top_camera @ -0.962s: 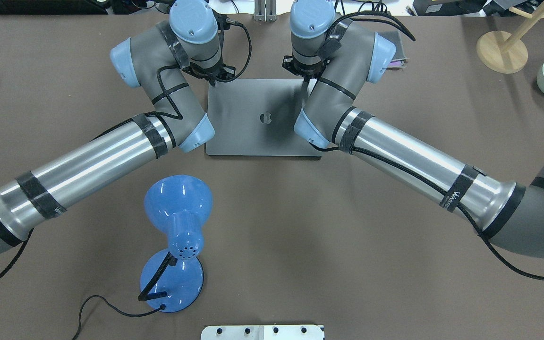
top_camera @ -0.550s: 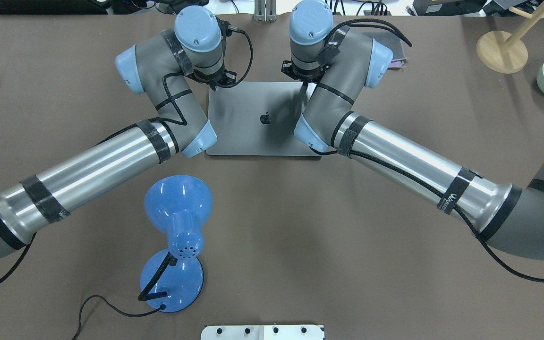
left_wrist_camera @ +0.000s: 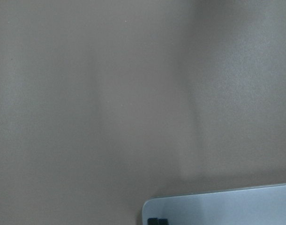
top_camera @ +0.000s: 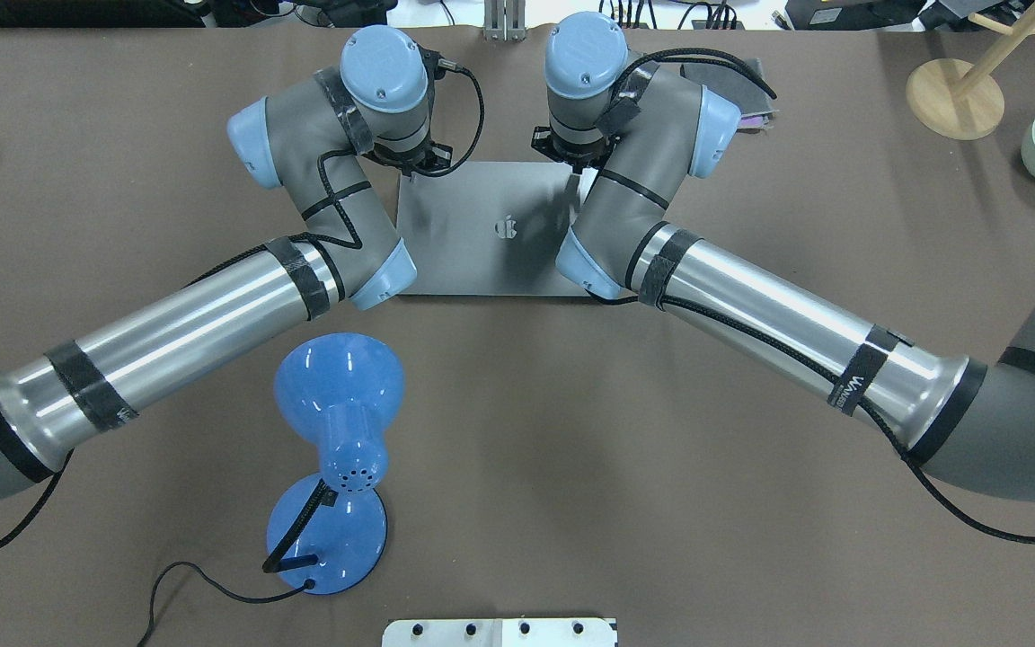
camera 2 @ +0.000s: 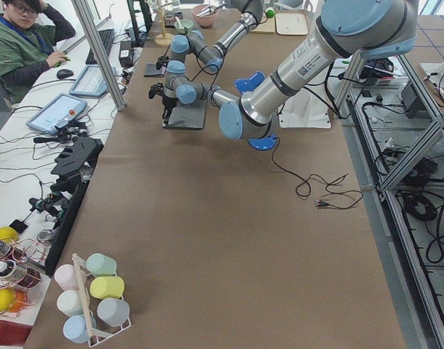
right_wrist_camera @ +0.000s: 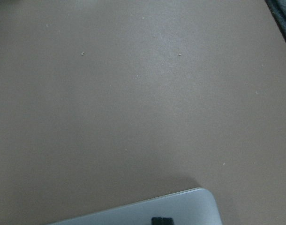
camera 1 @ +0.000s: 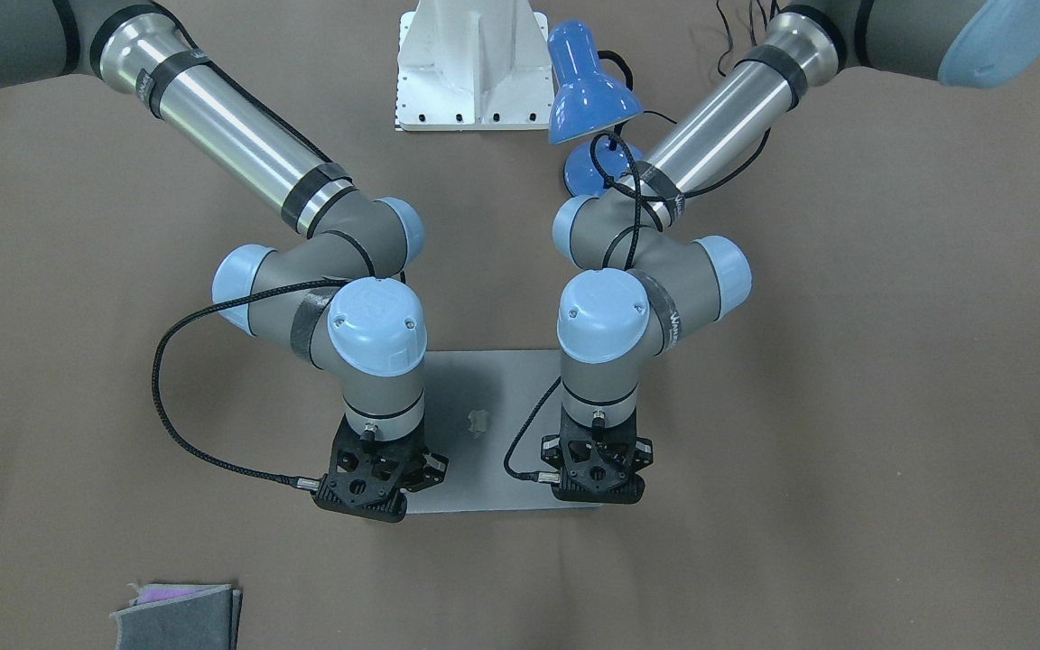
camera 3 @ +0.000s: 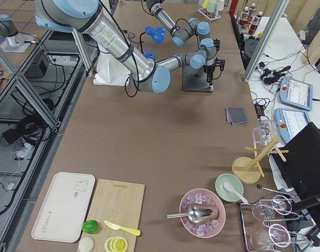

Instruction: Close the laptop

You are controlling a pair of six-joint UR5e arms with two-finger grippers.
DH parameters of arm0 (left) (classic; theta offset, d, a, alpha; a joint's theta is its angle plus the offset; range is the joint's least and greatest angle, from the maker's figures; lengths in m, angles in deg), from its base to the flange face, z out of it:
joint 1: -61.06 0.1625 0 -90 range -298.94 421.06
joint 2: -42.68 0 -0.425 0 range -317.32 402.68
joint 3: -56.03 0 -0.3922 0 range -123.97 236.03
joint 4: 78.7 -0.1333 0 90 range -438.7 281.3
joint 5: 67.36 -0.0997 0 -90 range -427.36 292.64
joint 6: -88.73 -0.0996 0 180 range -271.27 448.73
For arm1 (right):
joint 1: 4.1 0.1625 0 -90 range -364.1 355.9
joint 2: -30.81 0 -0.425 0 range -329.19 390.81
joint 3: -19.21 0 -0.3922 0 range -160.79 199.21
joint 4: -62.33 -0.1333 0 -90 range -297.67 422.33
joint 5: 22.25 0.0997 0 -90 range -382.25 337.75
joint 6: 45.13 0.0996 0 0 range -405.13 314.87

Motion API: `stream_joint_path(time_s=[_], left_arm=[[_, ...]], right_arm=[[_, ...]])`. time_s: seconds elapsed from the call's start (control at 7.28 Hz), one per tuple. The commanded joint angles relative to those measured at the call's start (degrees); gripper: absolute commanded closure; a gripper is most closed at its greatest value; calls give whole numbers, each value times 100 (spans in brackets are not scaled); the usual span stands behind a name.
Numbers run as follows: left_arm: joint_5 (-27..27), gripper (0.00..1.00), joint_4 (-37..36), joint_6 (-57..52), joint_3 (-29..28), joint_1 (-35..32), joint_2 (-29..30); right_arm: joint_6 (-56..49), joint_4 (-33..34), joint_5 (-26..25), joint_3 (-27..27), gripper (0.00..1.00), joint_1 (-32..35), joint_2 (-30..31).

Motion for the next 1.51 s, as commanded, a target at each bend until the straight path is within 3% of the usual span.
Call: stream_joint_path(time_s=[0.0,0.41,0.55,0.69,0.96,1.24,1.37], left_arm=[[-4,100,4,16,8,6,0],[57,100,-48,129,699,-73,-35],[145,24,-75,139,894,-74,-61],[180,1,-127,165,1488,-82,-383],[1071,1,-1359,104,2683,-370,-615],[1681,1,-2766,-375,4159,-739,-1009],[1884,1,-3452,-919,4687,-1029,-1176]], right_arm=[[-7,1,8,-34,100,5,-9],[-278,88,349,-707,100,181,209],[-297,167,273,-1006,1,190,403],[-384,446,307,-1627,0,268,726],[-1006,1769,927,-3409,0,653,1447],[-1953,2974,1177,-5377,0,979,2517],[-2445,3345,1404,-5830,0,1259,2836]])
